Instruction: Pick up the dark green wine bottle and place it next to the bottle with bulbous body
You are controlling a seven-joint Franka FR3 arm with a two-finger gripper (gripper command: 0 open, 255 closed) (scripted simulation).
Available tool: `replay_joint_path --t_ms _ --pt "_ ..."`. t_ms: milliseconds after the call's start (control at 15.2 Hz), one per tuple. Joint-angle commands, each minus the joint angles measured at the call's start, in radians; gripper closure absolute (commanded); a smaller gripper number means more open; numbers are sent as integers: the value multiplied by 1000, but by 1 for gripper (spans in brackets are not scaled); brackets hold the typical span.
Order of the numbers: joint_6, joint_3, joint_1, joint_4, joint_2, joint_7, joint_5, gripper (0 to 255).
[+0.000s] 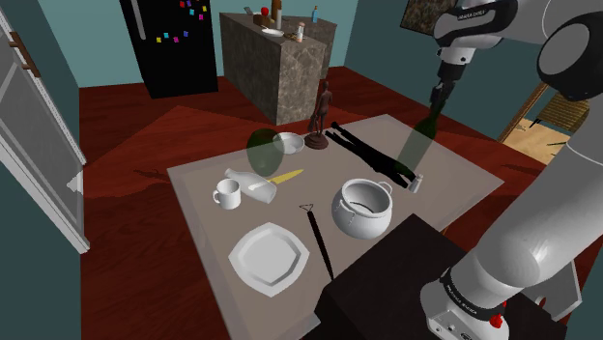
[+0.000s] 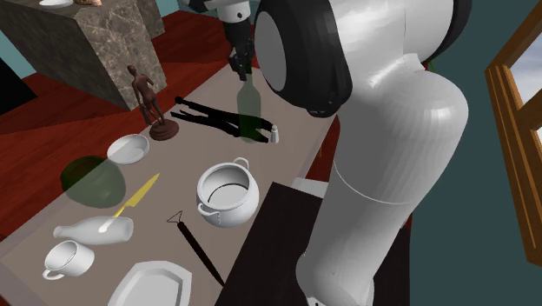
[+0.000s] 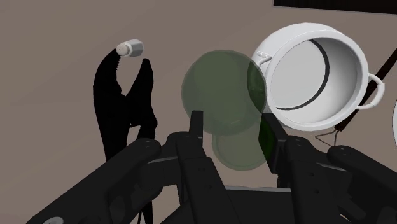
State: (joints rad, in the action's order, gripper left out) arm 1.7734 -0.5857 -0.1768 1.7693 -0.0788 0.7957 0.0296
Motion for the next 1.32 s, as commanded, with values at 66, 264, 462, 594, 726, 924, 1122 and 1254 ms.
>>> replay_joint_path --t_ms 66,264,462,594,726,924,1122,1254 --pt "-42 0 0 -42 0 2 0 255" --pt "-82 -1 -1 -83 -1 4 -1 255" --pt "-123 -2 -2 -127 -4 8 -3 255" --pt "-151 -2 -4 -157 -7 11 -4 255" --pt "-179 -3 -5 -190 -12 14 -7 255" --pt "-222 -5 -9 -241 -22 20 -12 255" --pt "-266 -7 -13 -295 -34 27 -19 255" --pt "-296 -9 -17 -334 -45 32 -25 255"
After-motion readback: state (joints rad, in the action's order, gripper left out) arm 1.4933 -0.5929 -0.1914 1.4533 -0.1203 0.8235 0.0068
